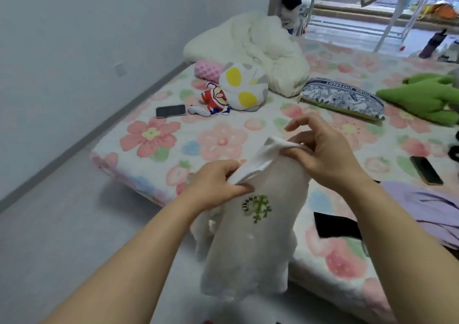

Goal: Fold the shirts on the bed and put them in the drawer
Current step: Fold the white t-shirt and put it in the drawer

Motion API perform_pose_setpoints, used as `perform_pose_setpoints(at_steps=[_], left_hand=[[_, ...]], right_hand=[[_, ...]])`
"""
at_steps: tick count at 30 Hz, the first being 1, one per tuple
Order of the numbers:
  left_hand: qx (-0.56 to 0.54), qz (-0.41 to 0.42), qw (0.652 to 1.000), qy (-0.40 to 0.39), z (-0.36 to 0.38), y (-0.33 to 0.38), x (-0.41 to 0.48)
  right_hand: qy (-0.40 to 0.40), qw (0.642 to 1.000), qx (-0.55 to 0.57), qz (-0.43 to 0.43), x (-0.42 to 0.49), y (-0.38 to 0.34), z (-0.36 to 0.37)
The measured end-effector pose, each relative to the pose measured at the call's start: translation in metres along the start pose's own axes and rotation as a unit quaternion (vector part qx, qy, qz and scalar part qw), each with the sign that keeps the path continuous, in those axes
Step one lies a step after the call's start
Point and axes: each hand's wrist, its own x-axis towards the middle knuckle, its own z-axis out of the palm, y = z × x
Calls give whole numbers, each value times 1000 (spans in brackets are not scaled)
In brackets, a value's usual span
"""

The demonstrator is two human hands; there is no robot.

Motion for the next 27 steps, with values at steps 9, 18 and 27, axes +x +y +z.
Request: perform_pose_setpoints(at_steps=[9, 18, 27], left_hand=[[91, -72, 993, -12, -69, -91, 59], [50, -104, 993, 31, -101, -102, 162], [46, -46, 996, 60, -123, -111, 262]], right_hand=[[108, 989, 8, 96, 61, 35, 40], [97, 979, 4, 179, 137, 107, 46], [140, 959, -113, 220, 182, 117, 32]])
